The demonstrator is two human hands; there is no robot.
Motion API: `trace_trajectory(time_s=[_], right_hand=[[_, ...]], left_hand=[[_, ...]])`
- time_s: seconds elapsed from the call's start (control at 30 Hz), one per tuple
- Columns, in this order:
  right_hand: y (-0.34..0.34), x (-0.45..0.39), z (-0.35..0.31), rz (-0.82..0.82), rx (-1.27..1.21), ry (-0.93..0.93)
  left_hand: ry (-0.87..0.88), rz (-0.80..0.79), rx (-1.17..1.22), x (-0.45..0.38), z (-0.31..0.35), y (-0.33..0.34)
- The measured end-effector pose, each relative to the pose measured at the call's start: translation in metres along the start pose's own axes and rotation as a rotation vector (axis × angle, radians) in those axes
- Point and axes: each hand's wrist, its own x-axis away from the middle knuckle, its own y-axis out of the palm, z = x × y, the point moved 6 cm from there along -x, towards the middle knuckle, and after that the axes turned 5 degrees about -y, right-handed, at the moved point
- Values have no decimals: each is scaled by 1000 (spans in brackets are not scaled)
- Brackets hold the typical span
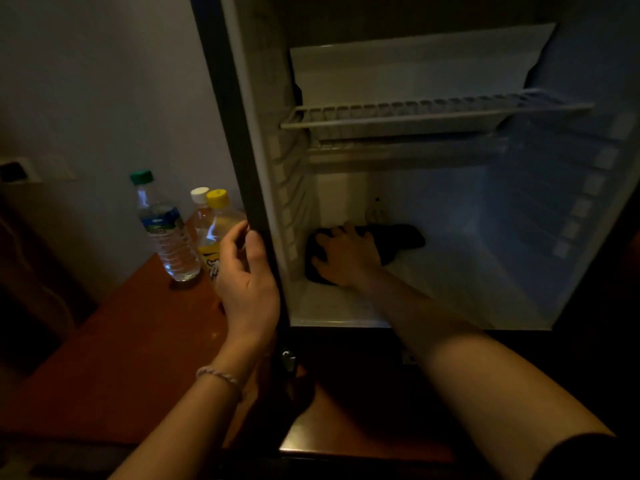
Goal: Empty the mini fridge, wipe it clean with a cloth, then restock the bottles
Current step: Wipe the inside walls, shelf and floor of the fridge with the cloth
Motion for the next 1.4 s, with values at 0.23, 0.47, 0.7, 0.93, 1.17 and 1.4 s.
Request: trace_trajectory(time_s=[0.23, 0.47, 0.7, 0.93, 1.17, 1.4], right_hand=[[-3, 35, -7, -25, -99, -164], [-8, 81, -31, 161, 0, -346], [-28, 109, -37, 318, -190, -351], [-37, 61, 27, 434, -718, 211], [-13, -10, 9, 352, -761, 409], [-10, -22, -8, 513, -1064, 601]], left_hand=[[3, -81, 24, -24, 26, 3], [51, -51, 12, -25, 55, 23], [48, 35, -38, -22, 54, 24], [45, 44, -7, -21, 52, 27], [94, 73, 1, -25, 42, 24], [126, 91, -9, -27, 37, 23]])
